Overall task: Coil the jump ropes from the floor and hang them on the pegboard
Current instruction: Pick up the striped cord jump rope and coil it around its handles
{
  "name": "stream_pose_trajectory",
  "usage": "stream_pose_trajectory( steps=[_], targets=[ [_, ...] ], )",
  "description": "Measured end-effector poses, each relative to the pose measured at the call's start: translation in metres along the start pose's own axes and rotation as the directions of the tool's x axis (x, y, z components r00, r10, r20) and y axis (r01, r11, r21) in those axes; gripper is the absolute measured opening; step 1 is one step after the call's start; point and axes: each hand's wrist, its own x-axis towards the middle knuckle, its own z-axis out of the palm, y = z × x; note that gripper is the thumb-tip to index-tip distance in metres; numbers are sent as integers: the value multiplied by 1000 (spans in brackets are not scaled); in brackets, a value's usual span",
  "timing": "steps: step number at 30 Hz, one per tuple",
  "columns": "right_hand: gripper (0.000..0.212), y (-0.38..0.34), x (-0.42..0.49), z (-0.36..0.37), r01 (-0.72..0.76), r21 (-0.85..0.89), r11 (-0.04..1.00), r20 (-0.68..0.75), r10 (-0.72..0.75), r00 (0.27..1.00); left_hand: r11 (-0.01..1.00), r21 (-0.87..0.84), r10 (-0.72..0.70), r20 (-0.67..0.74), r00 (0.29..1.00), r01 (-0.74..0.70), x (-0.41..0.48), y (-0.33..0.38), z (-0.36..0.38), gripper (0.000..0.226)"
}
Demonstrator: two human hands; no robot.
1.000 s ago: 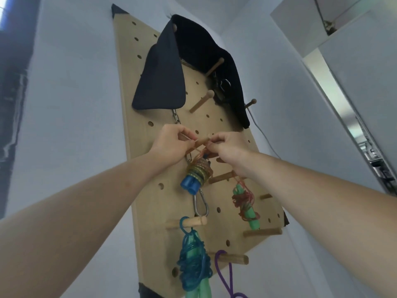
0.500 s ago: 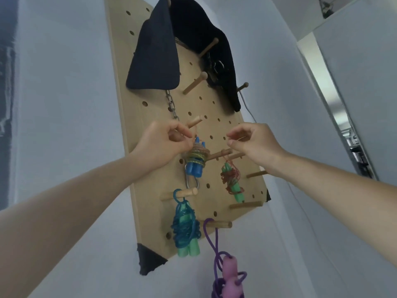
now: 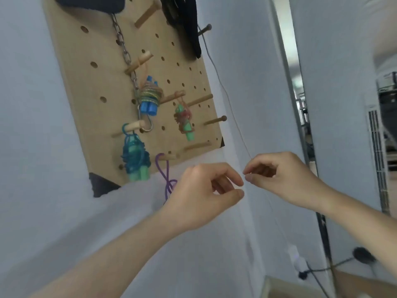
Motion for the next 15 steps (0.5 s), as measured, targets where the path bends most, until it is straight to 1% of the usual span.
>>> stream_pose_trajectory(
  steps=[4,7,9,11,13,15],
  targets=[
    [10,50,-76,12,-155,-56,986,94,160,983,986,-117,-96,165,982,116,-34,-26,92,8],
    [10,101,-137,26,-309,-90,947,165,321,933,965,-142,-170,292,941,219,-63,-54,163,6],
    [12,139,-177,37,-411,-131,902,197,430,881,955,-133,-203,350,914,264,-82,-74,209,6],
    [17,178,-217,49,-493,-176,852,241,523,817,941,-118,-243,423,873,318,-103,-93,255,6],
    [24,214,-257,59,-569,-228,790,284,613,737,915,-111,-281,519,807,389,-126,-108,300,8],
    [22,247,-296,69,-642,-266,719,321,694,645,877,-113,-307,616,725,467,-151,-121,346,12]
  ],
)
